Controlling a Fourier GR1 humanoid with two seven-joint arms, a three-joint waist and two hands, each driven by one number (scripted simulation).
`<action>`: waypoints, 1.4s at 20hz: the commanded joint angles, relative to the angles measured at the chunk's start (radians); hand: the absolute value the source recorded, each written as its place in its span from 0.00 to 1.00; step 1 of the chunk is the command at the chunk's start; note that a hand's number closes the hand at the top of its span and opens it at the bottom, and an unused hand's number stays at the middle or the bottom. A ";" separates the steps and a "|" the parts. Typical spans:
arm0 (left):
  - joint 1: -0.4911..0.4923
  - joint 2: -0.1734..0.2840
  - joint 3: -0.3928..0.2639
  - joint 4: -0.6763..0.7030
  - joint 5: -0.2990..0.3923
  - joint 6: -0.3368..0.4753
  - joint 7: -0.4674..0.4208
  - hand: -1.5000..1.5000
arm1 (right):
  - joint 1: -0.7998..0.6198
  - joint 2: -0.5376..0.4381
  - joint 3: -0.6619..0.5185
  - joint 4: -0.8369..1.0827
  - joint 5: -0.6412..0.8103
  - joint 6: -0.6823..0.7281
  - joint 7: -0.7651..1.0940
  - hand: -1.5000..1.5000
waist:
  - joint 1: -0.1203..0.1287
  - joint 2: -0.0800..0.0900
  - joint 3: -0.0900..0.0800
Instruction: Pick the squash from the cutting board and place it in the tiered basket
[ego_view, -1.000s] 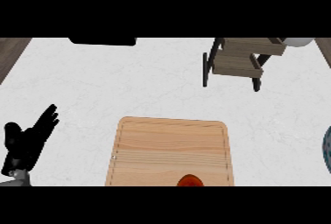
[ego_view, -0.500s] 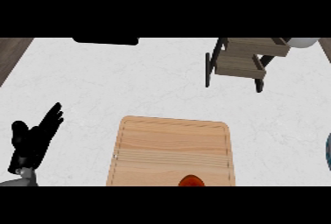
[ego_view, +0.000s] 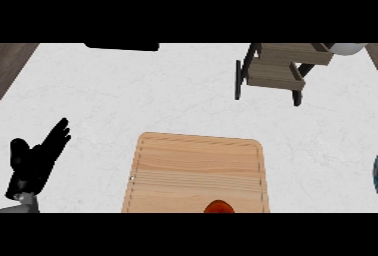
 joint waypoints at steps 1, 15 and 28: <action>-0.025 0.003 -0.002 -0.021 0.004 0.004 0.063 0.50 | 0.006 0.011 -0.019 0.042 -0.015 0.068 0.114 0.00 | -0.014 -0.005 0.001; -0.020 -0.024 -0.005 0.031 -0.014 0.022 0.001 0.50 | -0.032 -0.125 -0.186 -0.096 -0.154 -0.214 0.218 0.00 | -0.018 -0.002 0.001; 0.036 0.031 0.061 0.044 0.021 -0.012 -0.017 0.50 | 0.002 -0.334 -0.486 -0.182 -0.433 -0.297 0.283 0.00 | -0.074 -0.027 0.004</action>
